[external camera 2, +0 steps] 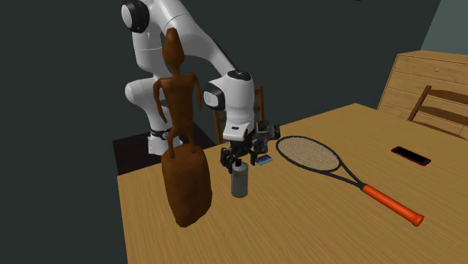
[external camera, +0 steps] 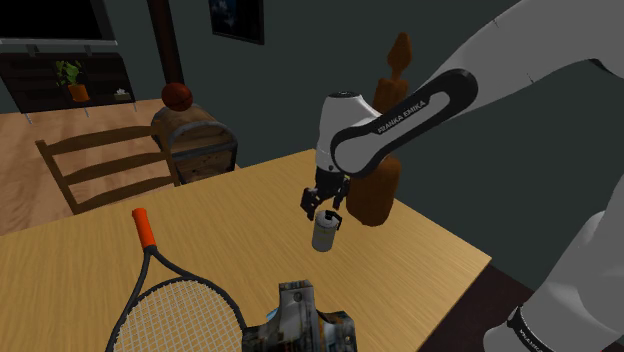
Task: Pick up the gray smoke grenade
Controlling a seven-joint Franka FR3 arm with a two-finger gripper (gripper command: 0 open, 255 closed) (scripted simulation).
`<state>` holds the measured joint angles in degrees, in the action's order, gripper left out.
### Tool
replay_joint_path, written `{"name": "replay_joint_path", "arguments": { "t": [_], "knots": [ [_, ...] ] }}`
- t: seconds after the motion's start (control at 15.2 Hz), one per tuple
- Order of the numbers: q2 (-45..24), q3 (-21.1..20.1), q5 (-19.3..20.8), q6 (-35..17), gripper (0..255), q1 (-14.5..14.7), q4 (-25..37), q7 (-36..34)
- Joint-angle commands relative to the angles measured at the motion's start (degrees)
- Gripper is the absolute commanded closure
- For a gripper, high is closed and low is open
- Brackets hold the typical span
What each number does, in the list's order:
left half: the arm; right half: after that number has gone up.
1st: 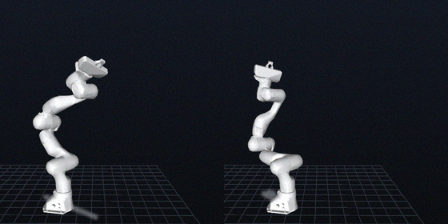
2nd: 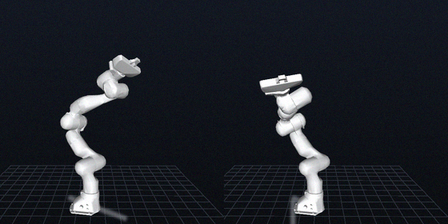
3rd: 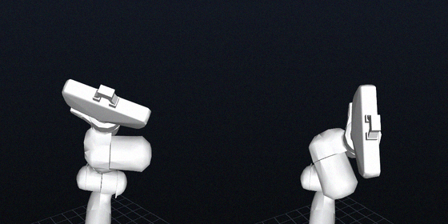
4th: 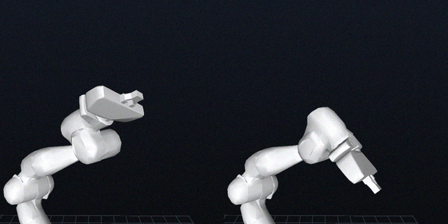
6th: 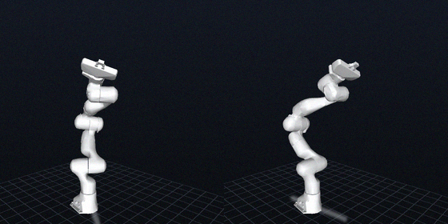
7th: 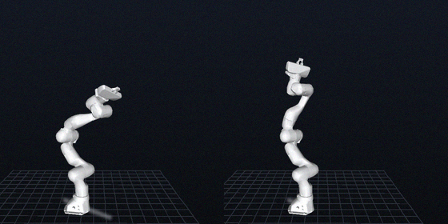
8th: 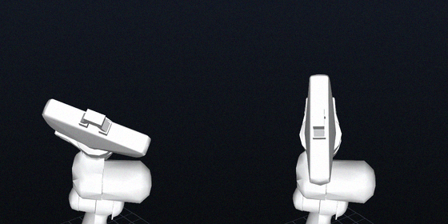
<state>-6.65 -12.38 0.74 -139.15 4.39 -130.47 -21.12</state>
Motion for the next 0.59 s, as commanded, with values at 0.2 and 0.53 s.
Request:
{"name": "replay_joint_path", "arguments": {
  "t": [0.2,0.53],
  "knots": [
    [-2.17,0.17,0.74,-2.74,0,0.12,-0.59,-0.49],
    [-2.24,0.17,0.76,-2.71,255,0.12,-0.49,-0.49]
  ]
}}
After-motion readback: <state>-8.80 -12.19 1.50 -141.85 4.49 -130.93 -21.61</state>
